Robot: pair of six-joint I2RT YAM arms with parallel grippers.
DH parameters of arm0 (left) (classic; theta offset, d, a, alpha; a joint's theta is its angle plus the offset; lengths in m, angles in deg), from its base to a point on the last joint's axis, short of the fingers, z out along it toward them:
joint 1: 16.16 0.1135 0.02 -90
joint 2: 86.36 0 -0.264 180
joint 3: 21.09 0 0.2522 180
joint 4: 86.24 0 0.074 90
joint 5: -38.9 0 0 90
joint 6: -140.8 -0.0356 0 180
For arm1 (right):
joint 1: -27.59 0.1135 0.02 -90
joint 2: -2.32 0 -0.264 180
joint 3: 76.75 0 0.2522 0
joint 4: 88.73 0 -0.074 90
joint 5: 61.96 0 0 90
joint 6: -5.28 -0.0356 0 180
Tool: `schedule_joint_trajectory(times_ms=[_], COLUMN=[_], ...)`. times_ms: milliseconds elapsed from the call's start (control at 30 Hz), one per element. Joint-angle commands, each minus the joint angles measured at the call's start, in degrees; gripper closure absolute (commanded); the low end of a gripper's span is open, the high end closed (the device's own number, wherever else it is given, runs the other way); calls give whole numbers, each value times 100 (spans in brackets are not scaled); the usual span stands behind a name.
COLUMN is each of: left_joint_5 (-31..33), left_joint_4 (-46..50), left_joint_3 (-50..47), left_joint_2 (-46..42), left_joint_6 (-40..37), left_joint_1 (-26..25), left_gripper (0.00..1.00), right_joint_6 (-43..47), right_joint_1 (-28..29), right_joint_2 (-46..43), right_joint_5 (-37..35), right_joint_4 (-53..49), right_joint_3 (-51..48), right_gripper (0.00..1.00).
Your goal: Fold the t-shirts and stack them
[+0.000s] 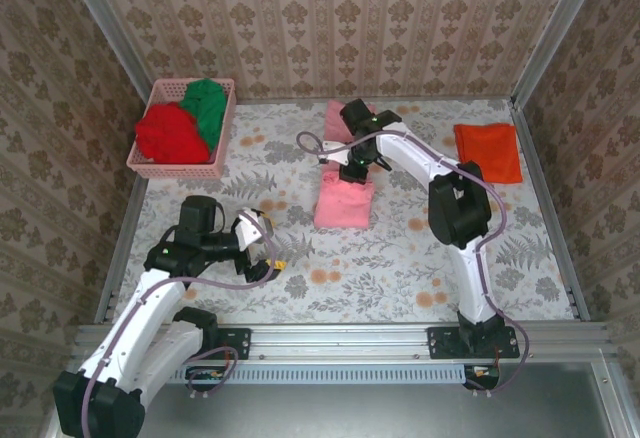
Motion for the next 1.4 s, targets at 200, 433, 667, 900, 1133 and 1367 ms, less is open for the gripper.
schedule_joint_trajectory(times_ms=[200,433,667,900,1133,1367], left_joint_5=[-49,-14,24,-94,76,165], left_joint_4=[-77,-125,-218,-413,-411,-372], left_joint_3=[19,6,-7,6,-88,-173], left_joint_2=[61,70,61,73,-125,-272], left_joint_6=[-103,-87,21,312,193,111], left_joint_1=[-26,-26,-26,-22,-23,-20], left_gripper=[0,0,0,0,0,0], right_joint_6=[160,123,-101,-1392,-1174,-656], right_joint_1=[-99,-118,-239,-270,69,775], right_joint_2=[863,1120,1061,-70,-1656,-2492], right_joint_5=[117,-326,-432,-358,-148,-441], right_joint_4=[-462,-211,191,2876,4091,4018], right_joint_3=[1131,1258,1176,-653,-3073,-4626], right_gripper=[100,100,78,7,11,21])
